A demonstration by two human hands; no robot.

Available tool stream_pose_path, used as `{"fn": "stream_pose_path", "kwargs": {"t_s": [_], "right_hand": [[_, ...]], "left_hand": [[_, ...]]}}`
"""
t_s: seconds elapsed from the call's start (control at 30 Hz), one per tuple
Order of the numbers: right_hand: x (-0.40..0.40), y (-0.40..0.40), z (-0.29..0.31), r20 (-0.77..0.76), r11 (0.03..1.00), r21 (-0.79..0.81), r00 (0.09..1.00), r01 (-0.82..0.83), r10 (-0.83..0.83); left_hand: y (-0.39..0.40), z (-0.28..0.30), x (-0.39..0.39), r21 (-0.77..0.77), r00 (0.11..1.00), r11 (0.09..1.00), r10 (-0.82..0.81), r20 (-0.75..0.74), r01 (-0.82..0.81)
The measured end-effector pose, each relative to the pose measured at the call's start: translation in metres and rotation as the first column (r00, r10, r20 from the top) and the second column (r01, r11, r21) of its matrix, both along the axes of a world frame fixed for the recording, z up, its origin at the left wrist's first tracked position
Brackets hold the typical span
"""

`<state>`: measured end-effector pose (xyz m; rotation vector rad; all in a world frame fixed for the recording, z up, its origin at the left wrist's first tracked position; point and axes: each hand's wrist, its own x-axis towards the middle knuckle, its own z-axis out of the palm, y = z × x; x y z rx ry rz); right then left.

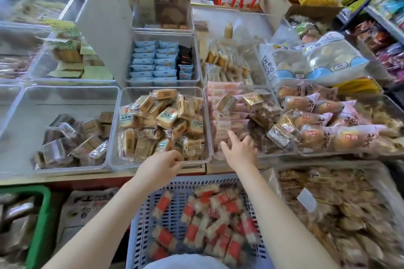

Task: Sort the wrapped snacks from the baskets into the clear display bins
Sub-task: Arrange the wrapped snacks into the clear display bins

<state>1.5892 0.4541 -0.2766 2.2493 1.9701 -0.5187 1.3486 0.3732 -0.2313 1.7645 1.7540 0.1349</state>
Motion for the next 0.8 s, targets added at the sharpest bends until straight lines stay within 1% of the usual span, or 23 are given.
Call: {"fn": "stream_pose_path", "kwargs": {"t_s": [0.03,0.07,0.1,0.17,0.2,0.23,0.3,0.37,0.43,0.53,0.6,0.63,0.67,0.7,0.8], "right_hand": [[0.004,0.003,-0.005,-0.05,0.999,-0.033,0.998,0.021,-0.023],[0.008,0.004,-0.009,-0.113,0.997,-0.03,0.991,0.07,-0.073],[0.011,0.005,-0.013,-0.191,0.99,0.003,0.972,0.141,-0.138],[0.016,0.004,-0.013,-0.324,0.949,0.121,0.915,0.292,-0.24],[0.018,0.002,-0.011,-0.371,0.927,0.17,0.894,0.333,-0.253],[0.02,-0.002,-0.007,-0.413,0.915,0.219,0.882,0.338,-0.227],[0.017,-0.015,0.006,-0.492,0.936,0.258,0.866,0.24,-0.086],[0.006,-0.032,0.021,-0.575,0.964,0.253,0.814,0.081,0.083],[-0.012,-0.044,0.032,-0.615,0.967,0.242,0.76,-0.075,0.213],[-0.045,-0.056,0.042,-0.546,0.917,0.273,0.738,-0.291,0.397],[-0.066,-0.06,0.04,-0.515,0.862,0.33,0.693,-0.384,0.505],[-0.074,-0.059,0.037,-0.5,0.845,0.341,0.682,-0.411,0.533],[-0.08,-0.057,0.032,-0.474,0.838,0.336,0.692,-0.43,0.545],[-0.084,-0.053,0.025,-0.43,0.84,0.321,0.723,-0.438,0.541],[-0.087,-0.039,0.0,-0.227,0.876,0.307,0.865,-0.372,0.447]], "left_hand": [[-0.001,-0.002,0.006,-0.003,1.0,1.0,-0.014,-0.004,0.014],[-0.002,-0.004,0.011,-0.011,1.0,1.0,-0.022,-0.003,0.022],[-0.004,-0.005,0.014,-0.02,1.0,1.0,-0.024,-0.005,0.024],[-0.008,-0.005,0.018,-0.011,1.0,1.0,-0.012,-0.011,0.012],[-0.01,-0.005,0.019,0.008,1.0,1.0,0.002,-0.014,-0.001],[-0.013,-0.005,0.019,0.037,1.0,0.999,0.015,-0.021,-0.014],[-0.016,-0.006,0.02,0.124,0.999,0.992,0.029,-0.042,-0.024],[-0.019,-0.007,0.022,0.219,0.999,0.975,0.029,-0.019,-0.024],[-0.019,-0.005,0.024,0.296,0.999,0.955,0.024,0.029,-0.032],[-0.016,0.001,0.018,0.327,0.997,0.943,0.035,0.069,-0.056],[-0.016,0.002,0.007,0.368,0.997,0.928,0.043,0.059,-0.061],[-0.018,0.002,-0.002,0.399,0.998,0.915,0.056,0.036,-0.066],[-0.02,0.002,-0.012,0.419,0.996,0.904,0.087,0.012,-0.084],[-0.023,0.001,-0.025,0.429,0.991,0.896,0.134,-0.005,-0.119],[-0.029,-0.005,-0.073,0.479,0.947,0.831,0.32,0.001,-0.282]]}}
